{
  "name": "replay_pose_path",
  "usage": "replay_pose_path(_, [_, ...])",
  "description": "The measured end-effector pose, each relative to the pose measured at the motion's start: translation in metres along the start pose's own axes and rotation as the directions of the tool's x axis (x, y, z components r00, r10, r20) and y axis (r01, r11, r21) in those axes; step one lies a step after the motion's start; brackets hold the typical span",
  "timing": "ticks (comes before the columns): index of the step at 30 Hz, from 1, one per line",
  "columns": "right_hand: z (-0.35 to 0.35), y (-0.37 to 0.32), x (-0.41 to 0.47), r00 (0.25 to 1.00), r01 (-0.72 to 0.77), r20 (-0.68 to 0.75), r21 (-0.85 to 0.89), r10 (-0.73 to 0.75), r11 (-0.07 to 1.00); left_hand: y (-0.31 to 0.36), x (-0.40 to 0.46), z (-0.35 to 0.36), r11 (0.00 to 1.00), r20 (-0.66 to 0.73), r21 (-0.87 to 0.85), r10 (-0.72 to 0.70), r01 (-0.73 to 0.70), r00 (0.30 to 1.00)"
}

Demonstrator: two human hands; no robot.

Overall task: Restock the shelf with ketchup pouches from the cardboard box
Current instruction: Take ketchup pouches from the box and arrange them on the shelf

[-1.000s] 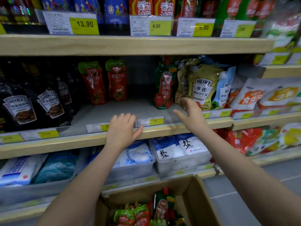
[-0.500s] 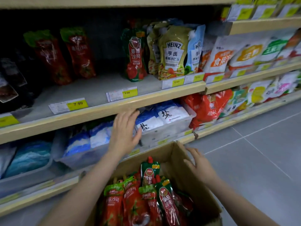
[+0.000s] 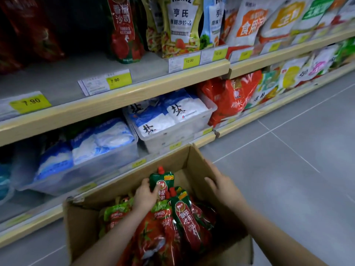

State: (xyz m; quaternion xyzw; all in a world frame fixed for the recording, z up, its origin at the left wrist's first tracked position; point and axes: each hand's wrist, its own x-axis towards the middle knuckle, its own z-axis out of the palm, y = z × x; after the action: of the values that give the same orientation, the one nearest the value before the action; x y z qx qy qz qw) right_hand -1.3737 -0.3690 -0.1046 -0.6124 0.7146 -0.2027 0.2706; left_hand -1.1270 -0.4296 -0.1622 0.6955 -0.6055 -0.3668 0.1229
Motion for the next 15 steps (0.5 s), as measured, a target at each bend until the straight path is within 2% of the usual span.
replay_pose_path(4, [0.000,-0.001,0.001,1.000,0.006,-0.001,-0.008,-0.006,1.000,0.006,0.013,0.008,0.982,-0.010,-0.180,-0.054,0.051,0.998])
replay_pose_path(8, [0.000,-0.002,0.002,1.000,-0.012,0.018,0.027,0.011,1.000,0.002,0.018,0.010,0.925,0.093,-0.358,-0.098,0.125,0.991])
replay_pose_path(12, [-0.001,-0.003,0.003,1.000,-0.017,0.020,0.022,0.016,1.000,0.003,0.012,0.001,0.865,0.095,-0.490,-0.070,0.108,0.993])
replay_pose_path(15, [-0.003,-0.003,0.002,0.999,-0.017,0.029,0.039,0.016,0.999,0.007,0.006,-0.012,0.861,0.082,-0.502,-0.042,0.078,0.996])
